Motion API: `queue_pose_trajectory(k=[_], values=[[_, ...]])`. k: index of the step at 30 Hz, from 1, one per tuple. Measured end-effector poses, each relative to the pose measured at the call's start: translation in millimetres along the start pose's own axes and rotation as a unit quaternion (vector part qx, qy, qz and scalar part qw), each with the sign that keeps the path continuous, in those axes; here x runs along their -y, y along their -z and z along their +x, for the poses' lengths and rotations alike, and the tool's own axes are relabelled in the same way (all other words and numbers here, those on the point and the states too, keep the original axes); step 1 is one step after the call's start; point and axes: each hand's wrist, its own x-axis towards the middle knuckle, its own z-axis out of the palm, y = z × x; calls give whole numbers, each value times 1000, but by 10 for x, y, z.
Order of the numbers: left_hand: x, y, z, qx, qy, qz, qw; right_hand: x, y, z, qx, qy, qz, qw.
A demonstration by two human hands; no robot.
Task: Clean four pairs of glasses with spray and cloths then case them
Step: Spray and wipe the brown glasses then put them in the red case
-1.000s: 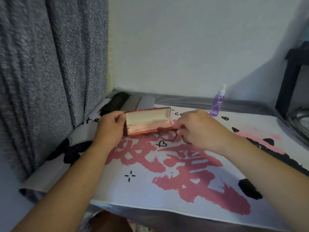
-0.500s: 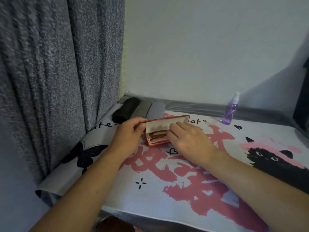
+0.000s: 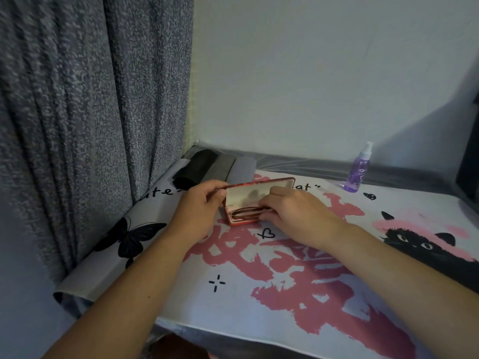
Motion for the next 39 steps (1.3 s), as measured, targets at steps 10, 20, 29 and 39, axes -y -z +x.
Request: queue_pose_trajectory(k=[10, 20, 29, 39], values=[[-26, 1, -21, 12, -13, -9, 1000, 34, 57, 141, 54, -38, 6, 998], [-3, -4, -26, 38, -12, -17, 999, 48, 38, -104, -67, -49, 0, 997], [-47, -233, -83, 79, -95, 159, 980, -432, 80, -303, -29, -209, 229, 950], [-21, -224, -95, 69, -134, 179, 972, -414, -4, -403, -5, -169, 216, 962]])
